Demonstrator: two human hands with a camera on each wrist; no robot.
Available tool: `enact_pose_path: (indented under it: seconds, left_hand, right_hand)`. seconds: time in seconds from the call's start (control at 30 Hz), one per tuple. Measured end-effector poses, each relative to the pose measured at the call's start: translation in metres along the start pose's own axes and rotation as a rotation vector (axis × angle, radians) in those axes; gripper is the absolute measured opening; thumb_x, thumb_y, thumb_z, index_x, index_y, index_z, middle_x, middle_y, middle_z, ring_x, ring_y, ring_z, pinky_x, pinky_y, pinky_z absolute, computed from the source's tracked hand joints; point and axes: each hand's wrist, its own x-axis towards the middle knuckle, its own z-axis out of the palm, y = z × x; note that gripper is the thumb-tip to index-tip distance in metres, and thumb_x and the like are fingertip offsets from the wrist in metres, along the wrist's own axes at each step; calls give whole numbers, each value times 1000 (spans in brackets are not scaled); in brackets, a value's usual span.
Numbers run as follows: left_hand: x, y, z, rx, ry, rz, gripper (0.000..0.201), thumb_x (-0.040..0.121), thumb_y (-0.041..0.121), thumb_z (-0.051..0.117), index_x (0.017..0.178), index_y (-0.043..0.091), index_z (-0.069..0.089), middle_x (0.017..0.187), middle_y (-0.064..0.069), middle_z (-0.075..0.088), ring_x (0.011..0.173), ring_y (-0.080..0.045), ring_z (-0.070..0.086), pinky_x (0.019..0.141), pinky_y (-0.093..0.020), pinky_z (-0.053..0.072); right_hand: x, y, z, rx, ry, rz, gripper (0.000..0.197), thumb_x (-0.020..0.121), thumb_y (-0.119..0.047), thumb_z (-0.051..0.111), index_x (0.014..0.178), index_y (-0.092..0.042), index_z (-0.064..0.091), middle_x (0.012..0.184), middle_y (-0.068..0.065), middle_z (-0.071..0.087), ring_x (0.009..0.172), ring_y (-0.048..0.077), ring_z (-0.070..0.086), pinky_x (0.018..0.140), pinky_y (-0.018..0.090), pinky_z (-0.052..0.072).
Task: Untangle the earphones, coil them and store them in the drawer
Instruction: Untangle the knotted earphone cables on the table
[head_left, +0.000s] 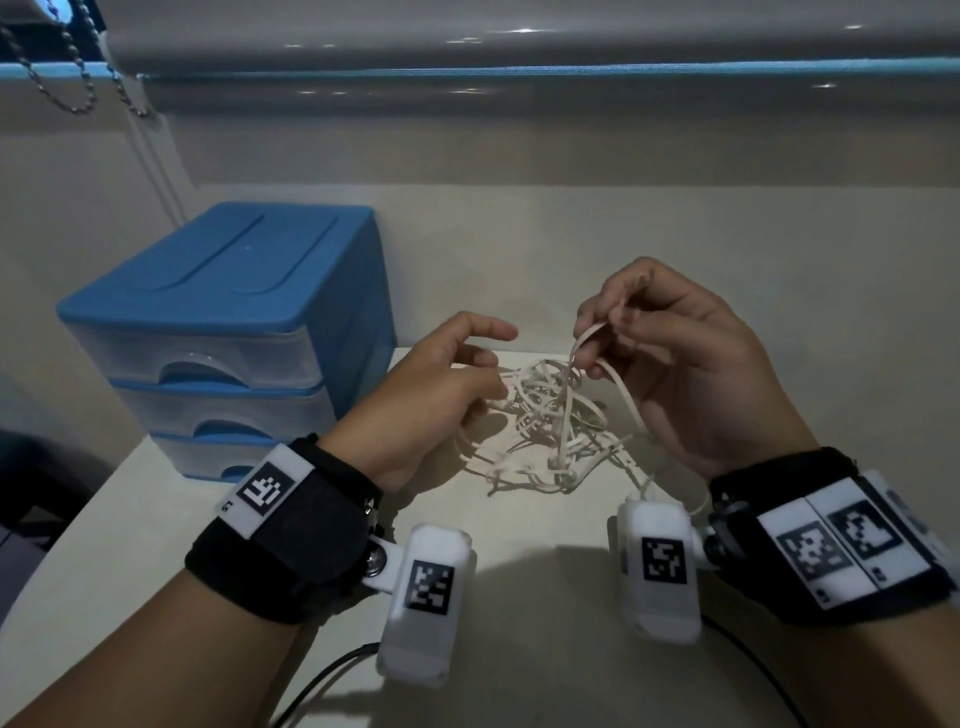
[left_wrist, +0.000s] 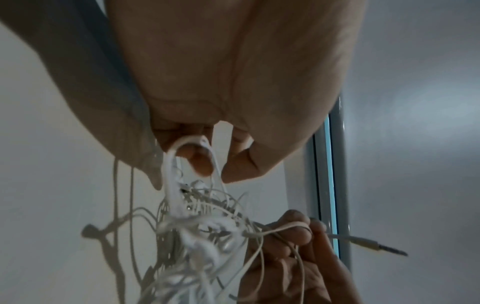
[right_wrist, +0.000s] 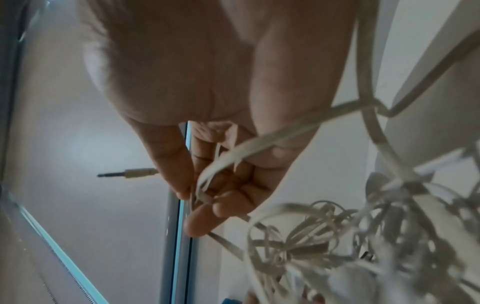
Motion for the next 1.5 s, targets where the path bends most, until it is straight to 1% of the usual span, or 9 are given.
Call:
enact_pose_path:
  seconds: [0.13,0.3,0.4,0.57,0.7,0.9,1.07,1.2,1.5]
  left_hand:
    - [-6,2,1,99,-140,34,57,86,-12,58,118,34,67,132,-2,60,114,-23,66,93,-43,56]
    - [-12,0,11,6,-386,21,47,90,-10,67,128,17,63,125,-18,67,102,-22,69,88,-29,55]
    - [-11,-2,13,130,-341,90,26,91,2,73,114,12,69,113,-17,70,90,-12,68,78,-16,52]
    - [-5,-3,11,306,-199,154,9,96,19,69,90,16,75,98,4,68,81,-3,62,78,-19,47]
    - [1,-6,9,207,-65,117,19,97,24,68,79,17,71,117,9,66,92,-25,67,83,-35,49]
    - [-3,-1,10,158,-2,54,26,96,28,70,85,4,69,57,-12,59,53,-25,49,50,-26,36]
    - [0,-4,8,147,14,124,18,94,24,70,81,13,74,82,-21,71,69,-24,61,70,-38,47]
    - [0,-5,7,105,6,130,15,93,23,70,80,17,74,76,-7,71,68,-17,60,71,-36,46]
    - [-4,-5,7,138,-20,267,13,97,12,66,93,18,75,89,-6,75,75,-16,63,73,-34,49]
  right_hand:
    - [1,3,1,-10,67,8,8,93,-1,53,89,-5,58,83,14,65,68,21,65,62,24,52]
    - [2,6,4,-40,124,-4,5,86,-8,63,89,-5,61,80,13,67,67,17,68,59,22,55]
    - [3,8,3,-123,174,5,4,90,-4,65,87,-7,63,76,11,68,65,17,68,56,20,54]
    - [5,15,-8,-488,318,-4,6,90,-2,72,86,-5,68,74,11,68,57,20,69,50,23,47]
    - [5,15,-9,-520,343,-42,8,87,-4,76,84,-8,69,72,10,70,60,16,69,55,19,46]
    - [3,11,0,-402,230,-155,10,84,5,74,87,-3,68,78,14,66,67,11,62,64,15,48]
    - [0,11,-2,-442,54,-144,15,79,8,77,82,-4,69,77,4,69,74,19,61,73,26,53]
    - [4,18,-10,-519,190,-152,16,78,6,79,78,-7,71,76,2,70,74,22,58,74,36,50]
    - [-2,3,0,-311,154,-52,53,92,-30,52,51,2,63,40,14,40,50,29,35,57,27,35]
